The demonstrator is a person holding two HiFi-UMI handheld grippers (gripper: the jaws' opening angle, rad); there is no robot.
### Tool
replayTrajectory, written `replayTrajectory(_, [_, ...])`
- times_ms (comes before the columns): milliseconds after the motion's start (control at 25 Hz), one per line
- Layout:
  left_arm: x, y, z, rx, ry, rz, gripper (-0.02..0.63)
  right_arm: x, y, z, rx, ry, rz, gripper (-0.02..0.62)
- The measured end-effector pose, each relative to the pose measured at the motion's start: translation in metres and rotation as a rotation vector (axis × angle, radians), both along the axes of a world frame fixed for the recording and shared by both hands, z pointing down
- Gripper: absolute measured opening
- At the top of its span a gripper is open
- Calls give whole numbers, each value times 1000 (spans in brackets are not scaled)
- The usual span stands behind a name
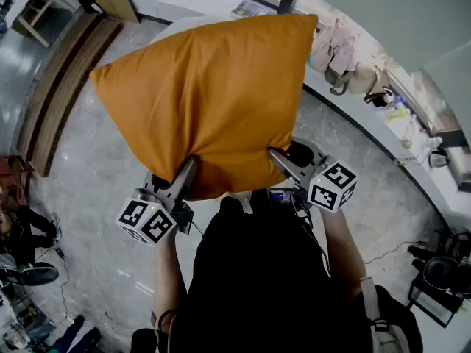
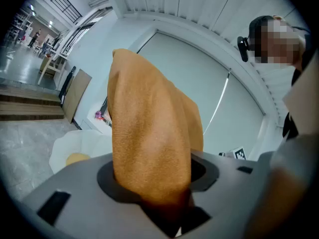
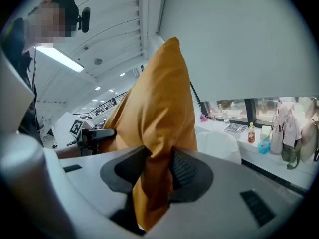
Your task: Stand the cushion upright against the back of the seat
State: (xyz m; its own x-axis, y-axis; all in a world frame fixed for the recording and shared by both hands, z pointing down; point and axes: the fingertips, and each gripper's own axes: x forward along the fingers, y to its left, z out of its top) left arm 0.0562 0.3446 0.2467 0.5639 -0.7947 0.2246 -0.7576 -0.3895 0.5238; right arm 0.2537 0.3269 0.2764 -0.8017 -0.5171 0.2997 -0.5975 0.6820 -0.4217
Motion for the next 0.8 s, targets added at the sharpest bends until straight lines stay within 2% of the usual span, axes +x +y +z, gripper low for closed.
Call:
replayTrajectory(120, [-6, 1, 0, -4, 7, -15, 221, -5, -1, -2, 3, -2, 4, 161])
replayTrajectory(240, [-10, 2, 2, -8, 11, -24, 221, -7, -1, -2, -15, -16, 8, 196])
replayTrajectory(800, [-22, 4, 4, -11, 13, -30, 221, -20, -1, 2, -34, 23, 3, 195])
